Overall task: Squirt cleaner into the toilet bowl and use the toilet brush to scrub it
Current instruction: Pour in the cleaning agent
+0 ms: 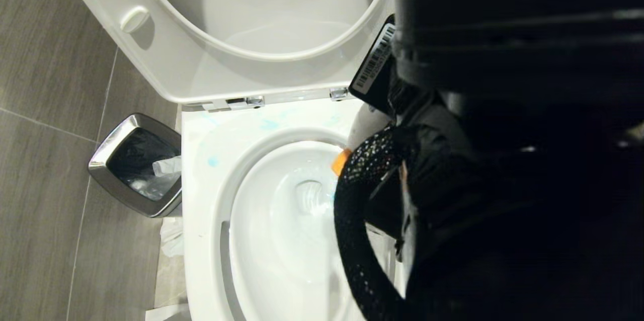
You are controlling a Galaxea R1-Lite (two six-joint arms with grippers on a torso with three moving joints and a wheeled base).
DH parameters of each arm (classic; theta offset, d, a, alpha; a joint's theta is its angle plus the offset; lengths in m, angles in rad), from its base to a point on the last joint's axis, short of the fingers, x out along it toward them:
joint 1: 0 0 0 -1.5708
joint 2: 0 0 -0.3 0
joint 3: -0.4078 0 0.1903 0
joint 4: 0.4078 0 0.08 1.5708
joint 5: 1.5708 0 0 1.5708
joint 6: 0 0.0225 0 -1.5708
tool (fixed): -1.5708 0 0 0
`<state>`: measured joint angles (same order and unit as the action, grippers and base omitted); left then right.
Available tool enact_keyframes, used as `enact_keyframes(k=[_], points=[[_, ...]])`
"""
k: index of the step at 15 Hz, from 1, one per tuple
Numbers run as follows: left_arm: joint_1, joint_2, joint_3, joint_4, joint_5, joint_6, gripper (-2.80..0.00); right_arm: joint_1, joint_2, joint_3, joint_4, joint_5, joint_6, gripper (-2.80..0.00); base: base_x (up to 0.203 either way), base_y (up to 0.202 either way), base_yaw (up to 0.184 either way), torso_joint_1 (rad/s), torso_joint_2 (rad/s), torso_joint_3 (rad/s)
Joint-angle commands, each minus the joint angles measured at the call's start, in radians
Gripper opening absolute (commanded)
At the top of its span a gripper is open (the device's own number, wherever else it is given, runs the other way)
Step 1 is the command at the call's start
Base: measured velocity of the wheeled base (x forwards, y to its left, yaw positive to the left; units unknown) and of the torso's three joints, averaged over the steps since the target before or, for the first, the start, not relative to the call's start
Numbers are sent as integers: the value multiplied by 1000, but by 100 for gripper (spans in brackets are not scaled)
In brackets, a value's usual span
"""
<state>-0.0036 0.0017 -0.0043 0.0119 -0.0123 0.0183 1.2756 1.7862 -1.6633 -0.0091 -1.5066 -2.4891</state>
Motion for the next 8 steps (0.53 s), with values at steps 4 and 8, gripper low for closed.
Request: enact_keyframes(k=[4,8], points=[[0,1,0,0,0,0,-280,-36,-53,73,-132,-8,-8,-280,0,0,0,0,0,0],[-1,1,0,0,0,0,-280,-56,-128,185,-332,-13,-7,-280,0,0,0,0,0,0]])
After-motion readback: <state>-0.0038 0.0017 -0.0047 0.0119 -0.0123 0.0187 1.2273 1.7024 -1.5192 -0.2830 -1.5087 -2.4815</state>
